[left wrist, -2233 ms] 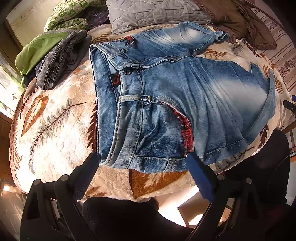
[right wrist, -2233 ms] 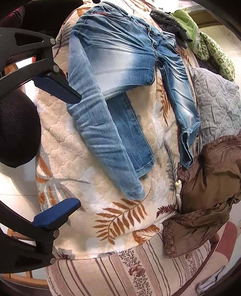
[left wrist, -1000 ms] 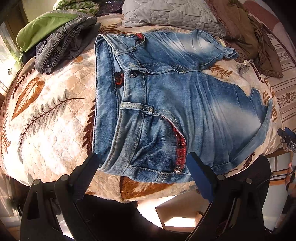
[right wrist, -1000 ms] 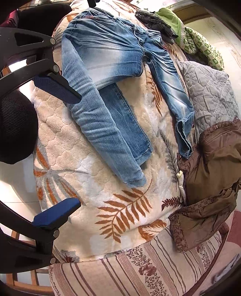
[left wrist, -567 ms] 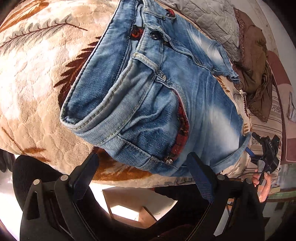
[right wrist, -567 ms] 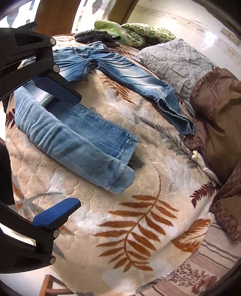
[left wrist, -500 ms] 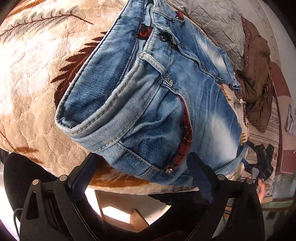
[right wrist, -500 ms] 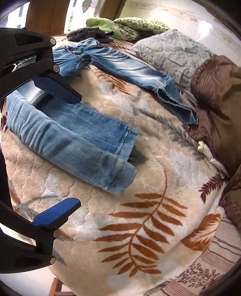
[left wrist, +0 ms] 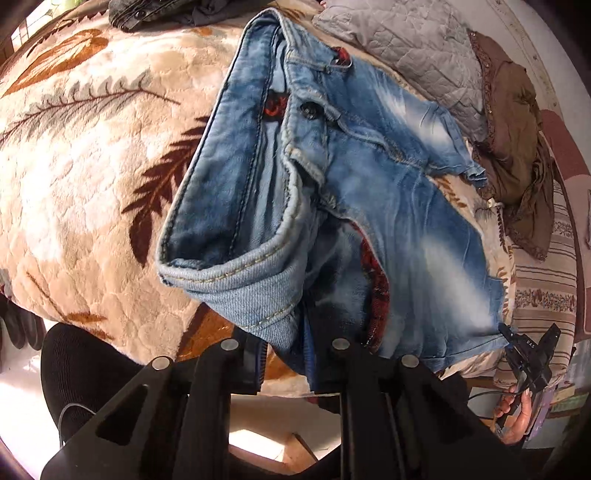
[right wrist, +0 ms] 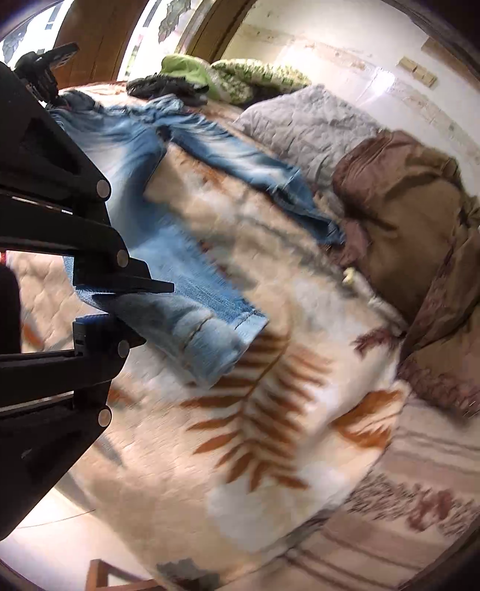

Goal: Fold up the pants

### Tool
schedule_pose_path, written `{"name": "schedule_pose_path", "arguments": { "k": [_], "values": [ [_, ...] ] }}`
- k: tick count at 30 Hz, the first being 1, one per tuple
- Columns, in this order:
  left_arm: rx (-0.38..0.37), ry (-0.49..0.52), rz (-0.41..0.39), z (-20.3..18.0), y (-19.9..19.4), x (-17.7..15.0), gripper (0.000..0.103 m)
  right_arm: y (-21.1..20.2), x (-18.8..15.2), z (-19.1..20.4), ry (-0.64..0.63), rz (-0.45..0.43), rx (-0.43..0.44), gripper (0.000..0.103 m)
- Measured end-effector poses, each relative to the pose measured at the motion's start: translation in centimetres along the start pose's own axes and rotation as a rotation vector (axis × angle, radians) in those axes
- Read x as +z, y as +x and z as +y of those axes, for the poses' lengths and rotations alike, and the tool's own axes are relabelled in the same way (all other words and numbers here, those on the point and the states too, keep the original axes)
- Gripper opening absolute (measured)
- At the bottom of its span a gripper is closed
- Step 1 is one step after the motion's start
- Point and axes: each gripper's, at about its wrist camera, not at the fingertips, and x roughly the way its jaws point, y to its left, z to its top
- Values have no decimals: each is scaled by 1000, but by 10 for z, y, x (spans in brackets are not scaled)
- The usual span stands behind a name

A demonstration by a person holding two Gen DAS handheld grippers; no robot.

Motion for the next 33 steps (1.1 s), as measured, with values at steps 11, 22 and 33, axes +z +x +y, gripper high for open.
{"name": "schedule_pose_path", "arguments": {
  "k": [11, 22, 33],
  "values": [
    [-38, 221, -188, -6, -71, 23, 87, -41, 24, -14, -31, -212, -61, 72],
    [126, 276, -30, -48, 22, 55, 26, 33, 57, 48, -331, -155, -193, 2],
    [60, 229, -97, -33, -30, 83, 29, 11, 84, 15, -156, -195, -146, 31]
  ]
}}
